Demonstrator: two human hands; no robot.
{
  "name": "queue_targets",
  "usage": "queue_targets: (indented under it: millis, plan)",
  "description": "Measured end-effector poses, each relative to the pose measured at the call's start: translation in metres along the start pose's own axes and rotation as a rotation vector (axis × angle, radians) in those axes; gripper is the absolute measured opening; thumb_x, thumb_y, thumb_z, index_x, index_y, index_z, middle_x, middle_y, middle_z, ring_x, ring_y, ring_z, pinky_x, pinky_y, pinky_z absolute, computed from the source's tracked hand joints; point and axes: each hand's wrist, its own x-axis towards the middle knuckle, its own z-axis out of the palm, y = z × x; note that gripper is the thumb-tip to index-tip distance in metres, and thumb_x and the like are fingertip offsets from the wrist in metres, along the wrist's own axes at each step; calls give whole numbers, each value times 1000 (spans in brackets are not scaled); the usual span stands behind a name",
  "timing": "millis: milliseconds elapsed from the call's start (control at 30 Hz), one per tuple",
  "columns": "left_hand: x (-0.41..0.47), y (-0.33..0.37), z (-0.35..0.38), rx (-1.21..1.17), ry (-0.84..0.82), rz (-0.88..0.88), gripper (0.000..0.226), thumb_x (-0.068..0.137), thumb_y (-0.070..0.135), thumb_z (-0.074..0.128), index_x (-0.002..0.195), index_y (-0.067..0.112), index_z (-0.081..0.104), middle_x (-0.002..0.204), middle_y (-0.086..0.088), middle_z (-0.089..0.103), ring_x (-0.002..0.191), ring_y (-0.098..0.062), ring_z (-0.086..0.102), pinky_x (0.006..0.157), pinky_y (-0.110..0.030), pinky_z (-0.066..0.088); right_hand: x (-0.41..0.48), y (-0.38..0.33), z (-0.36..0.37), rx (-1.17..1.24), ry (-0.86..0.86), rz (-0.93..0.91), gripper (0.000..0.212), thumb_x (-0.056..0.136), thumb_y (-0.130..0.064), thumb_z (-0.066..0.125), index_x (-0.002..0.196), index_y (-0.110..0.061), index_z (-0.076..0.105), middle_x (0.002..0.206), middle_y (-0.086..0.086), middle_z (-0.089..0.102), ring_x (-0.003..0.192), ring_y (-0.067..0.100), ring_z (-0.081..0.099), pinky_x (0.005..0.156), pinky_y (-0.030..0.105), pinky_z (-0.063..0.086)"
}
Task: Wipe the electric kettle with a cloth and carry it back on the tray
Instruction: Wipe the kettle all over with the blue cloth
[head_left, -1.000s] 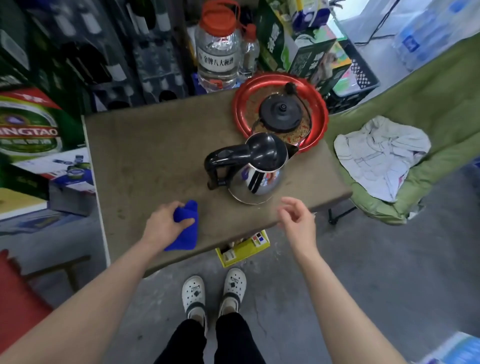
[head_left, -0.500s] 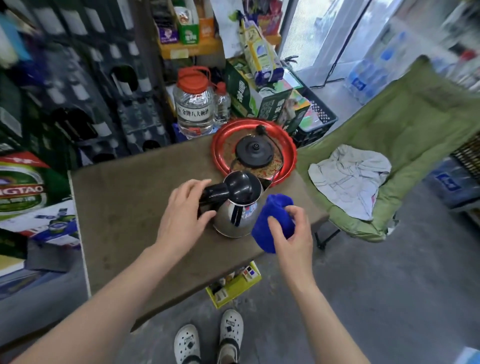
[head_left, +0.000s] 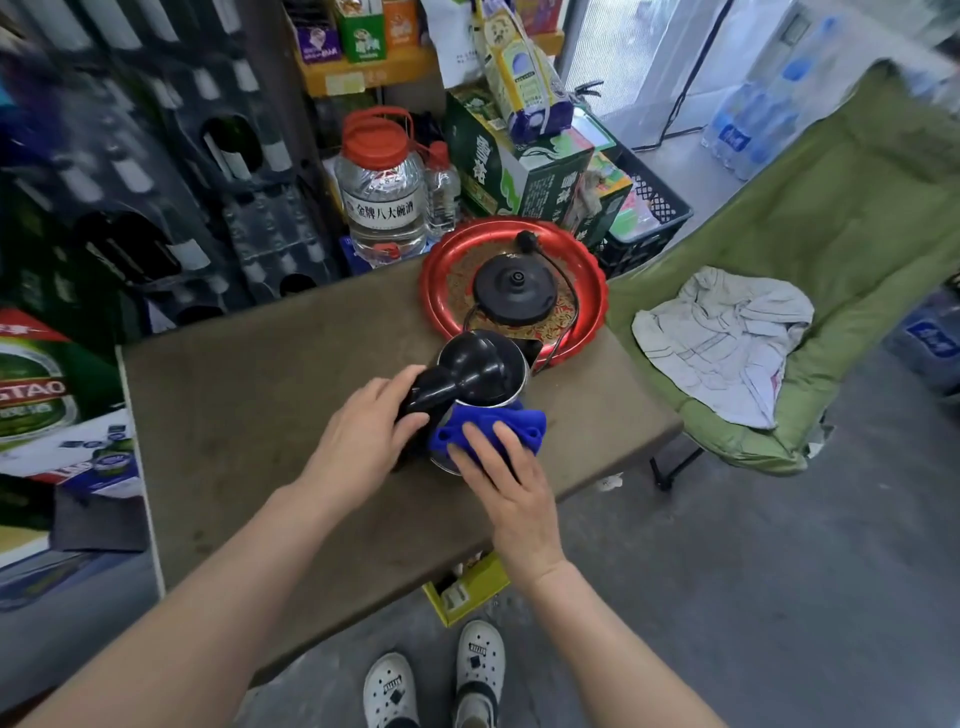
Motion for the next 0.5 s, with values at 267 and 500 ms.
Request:
queue_targets:
  millis: [267, 500]
  plan:
    - [-5, 0, 11, -354, 111, -14, 62, 83, 22, 75, 137, 35, 47, 127, 14, 63, 118, -13, 60, 101, -33, 46, 59, 21, -18, 100, 64, 141, 69, 81, 3, 68, 146, -15, 52, 158, 11, 43, 150, 37, 29, 120, 56, 28]
    - [-2, 51, -31, -614, 350, -44, 39, 80, 48, 68, 117, 40, 60, 99, 21, 71, 77, -5, 71, 63, -34, 61, 98, 21, -76, 198, 39, 141, 51, 96, -18, 49, 147, -19, 50, 161, 5, 40, 154, 34, 23, 122, 58, 25]
